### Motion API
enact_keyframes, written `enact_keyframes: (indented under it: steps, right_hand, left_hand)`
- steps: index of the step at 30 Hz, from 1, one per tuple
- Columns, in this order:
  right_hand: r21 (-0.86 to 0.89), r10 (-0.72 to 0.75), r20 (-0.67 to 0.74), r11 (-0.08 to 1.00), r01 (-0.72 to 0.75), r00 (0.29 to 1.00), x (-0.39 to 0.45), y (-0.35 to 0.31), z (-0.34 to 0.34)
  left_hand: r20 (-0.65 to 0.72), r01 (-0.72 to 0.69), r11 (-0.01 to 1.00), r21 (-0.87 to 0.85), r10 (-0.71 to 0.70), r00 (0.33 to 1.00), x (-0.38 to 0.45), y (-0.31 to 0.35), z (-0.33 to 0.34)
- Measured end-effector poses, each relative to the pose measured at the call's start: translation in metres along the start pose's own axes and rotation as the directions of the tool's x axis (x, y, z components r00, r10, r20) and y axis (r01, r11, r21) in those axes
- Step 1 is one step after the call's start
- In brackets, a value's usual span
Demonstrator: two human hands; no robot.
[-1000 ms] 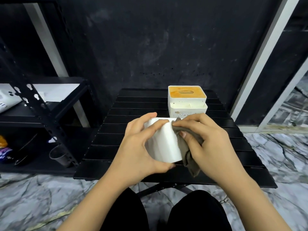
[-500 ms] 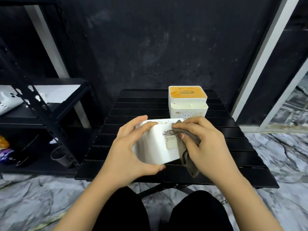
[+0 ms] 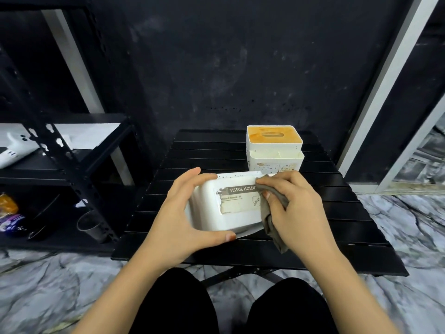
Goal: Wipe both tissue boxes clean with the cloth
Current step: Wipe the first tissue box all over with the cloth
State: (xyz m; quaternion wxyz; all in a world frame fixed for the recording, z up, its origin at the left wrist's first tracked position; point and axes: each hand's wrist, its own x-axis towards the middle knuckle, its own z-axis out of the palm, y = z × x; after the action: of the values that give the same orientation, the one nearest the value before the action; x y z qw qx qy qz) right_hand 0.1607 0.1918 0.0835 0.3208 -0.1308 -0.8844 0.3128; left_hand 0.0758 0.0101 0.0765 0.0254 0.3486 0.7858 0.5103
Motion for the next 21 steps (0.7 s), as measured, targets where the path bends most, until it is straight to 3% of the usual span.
enact_keyframes:
  steps: [8, 14, 21]
  right_hand:
    - [-0.099, -0.254, -0.002, 0.963, 0.252, 0.967, -0.008, -0.029, 0.011]
    - [-0.058, -0.145, 0.019, 0.988, 0.146, 0.989, 0.000, -0.013, 0.001]
    - [-0.116, -0.315, 0.063, 0.940, 0.320, 0.947, -0.012, -0.041, 0.015]
  left_hand:
    - [-0.025, -0.039, 0.998, -0.044, 0.038, 0.999, -0.004, -0.006, 0.000]
    - [-0.015, -0.057, 0.998, -0.040, 0.057, 0.998, -0.007, -0.007, 0.001]
    - [-0.003, -0.072, 0.996, -0.047, 0.071, 0.997, -0.009, -0.011, 0.003]
